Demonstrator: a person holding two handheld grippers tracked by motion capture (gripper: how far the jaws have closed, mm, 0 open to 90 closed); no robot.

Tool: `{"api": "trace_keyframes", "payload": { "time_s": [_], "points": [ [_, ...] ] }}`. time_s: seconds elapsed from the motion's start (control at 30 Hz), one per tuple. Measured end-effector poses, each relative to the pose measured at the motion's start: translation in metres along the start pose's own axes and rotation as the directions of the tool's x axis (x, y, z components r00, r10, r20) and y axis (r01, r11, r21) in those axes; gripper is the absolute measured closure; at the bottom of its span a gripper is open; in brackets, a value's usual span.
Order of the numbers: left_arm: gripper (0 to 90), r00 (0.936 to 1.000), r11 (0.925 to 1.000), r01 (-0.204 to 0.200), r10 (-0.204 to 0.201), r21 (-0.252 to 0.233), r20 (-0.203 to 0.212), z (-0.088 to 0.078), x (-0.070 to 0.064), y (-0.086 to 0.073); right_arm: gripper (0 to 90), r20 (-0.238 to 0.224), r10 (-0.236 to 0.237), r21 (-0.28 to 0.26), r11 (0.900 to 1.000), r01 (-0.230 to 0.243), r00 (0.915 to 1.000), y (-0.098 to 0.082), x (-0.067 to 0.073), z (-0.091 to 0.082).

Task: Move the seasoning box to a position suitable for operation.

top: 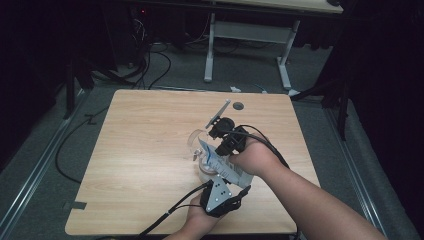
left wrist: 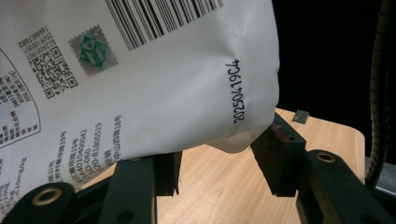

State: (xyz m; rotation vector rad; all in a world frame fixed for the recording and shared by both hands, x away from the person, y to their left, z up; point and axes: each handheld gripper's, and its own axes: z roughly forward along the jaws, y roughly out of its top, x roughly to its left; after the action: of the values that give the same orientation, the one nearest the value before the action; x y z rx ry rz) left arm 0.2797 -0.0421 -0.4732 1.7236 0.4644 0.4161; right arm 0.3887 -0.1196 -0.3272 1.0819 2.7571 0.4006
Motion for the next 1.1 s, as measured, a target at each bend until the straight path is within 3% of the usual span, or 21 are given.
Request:
{"api": "trace_keyframes", "payload": {
  "time_s": [1.1],
  "points": [
    [54.9,1.0000,1.0000,0.002,-0.002,-0.006,0.003,-0.0003,0.0004,0.0005,89.9,-0.001,-0.005,-0.004,1.000,0.005,1.0000,0.0006,0.0000,0.0017]
  ]
}}
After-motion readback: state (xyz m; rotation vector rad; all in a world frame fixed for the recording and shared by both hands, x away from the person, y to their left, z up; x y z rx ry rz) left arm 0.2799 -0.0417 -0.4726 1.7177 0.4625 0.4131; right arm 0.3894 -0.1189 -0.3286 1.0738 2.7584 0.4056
